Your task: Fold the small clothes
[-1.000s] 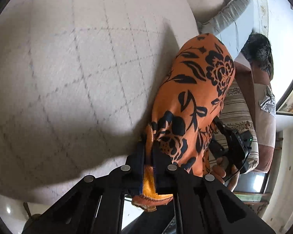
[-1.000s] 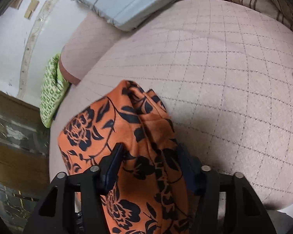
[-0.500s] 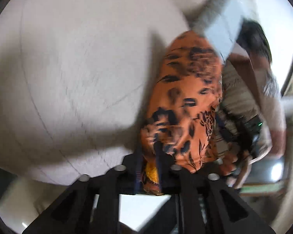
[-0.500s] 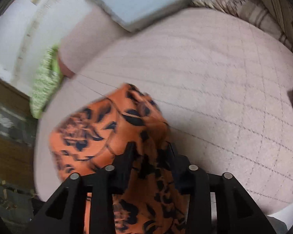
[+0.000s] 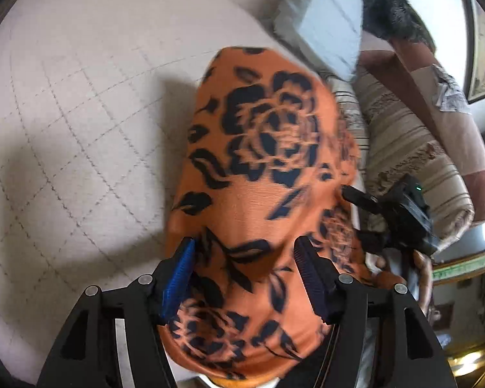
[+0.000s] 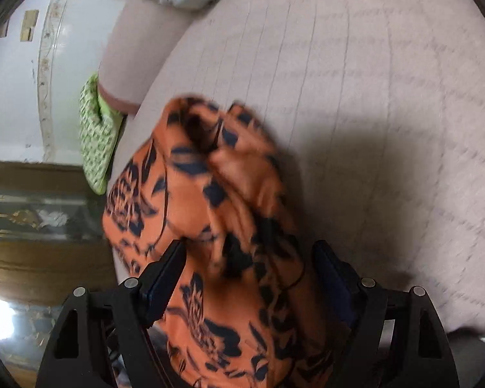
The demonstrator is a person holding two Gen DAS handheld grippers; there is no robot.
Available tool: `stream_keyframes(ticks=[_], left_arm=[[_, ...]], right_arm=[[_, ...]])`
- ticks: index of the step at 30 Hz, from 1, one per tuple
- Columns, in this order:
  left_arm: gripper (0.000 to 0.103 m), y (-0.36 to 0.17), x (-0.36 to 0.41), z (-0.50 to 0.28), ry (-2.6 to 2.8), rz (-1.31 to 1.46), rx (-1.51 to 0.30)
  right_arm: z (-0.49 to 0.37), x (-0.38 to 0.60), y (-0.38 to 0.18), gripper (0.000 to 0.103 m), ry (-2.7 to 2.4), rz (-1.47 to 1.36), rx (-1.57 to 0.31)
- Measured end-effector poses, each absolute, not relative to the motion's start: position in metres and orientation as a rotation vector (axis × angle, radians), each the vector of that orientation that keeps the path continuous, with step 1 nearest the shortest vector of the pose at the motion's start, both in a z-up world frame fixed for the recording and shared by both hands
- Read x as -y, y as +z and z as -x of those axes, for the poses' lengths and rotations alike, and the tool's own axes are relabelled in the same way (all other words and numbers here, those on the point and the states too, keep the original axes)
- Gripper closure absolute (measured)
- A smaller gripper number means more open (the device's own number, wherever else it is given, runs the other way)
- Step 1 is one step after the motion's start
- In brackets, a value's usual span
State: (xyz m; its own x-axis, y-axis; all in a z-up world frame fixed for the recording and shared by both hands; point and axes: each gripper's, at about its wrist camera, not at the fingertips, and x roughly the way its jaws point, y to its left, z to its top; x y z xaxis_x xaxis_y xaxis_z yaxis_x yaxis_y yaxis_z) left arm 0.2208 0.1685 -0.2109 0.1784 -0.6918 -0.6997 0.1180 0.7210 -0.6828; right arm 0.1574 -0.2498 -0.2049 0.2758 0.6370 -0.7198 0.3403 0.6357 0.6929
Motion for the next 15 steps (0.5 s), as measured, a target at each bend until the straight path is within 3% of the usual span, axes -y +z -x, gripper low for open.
stream_keyframes(ticks=[7,8,10,13,15], left_arm=[[0.043,-0.228,-0.174,-0.225,-0.66,0.685,-1.26],[0.046,-0.231,-0.177,-0.224,-0.656,0.705,-1.258],[0.064,-0.236,-0.183,-0.221,-0.64,0.747,-1.265],[0.078,-0.239,-0.184,-0.222,-0.652,0.791,-1.262],[0.082,-0.238,-0.182,-0.221,-0.651,0.785,-1.236]], right_arm=[[-0.159,0.229,-0.214,0.039,0.244,-0.831,-1.399],[-0.16,0.226,-0.214,0.043,0.243,-0.825,-1.402],[-0.159,0.222,-0.212,0.048,0.246,-0.814,-1.405],[-0.161,0.215,-0.209,0.058,0.268,-0.786,-1.417],[-0.165,0.212,-0.206,0.063,0.291,-0.782,-1.407]])
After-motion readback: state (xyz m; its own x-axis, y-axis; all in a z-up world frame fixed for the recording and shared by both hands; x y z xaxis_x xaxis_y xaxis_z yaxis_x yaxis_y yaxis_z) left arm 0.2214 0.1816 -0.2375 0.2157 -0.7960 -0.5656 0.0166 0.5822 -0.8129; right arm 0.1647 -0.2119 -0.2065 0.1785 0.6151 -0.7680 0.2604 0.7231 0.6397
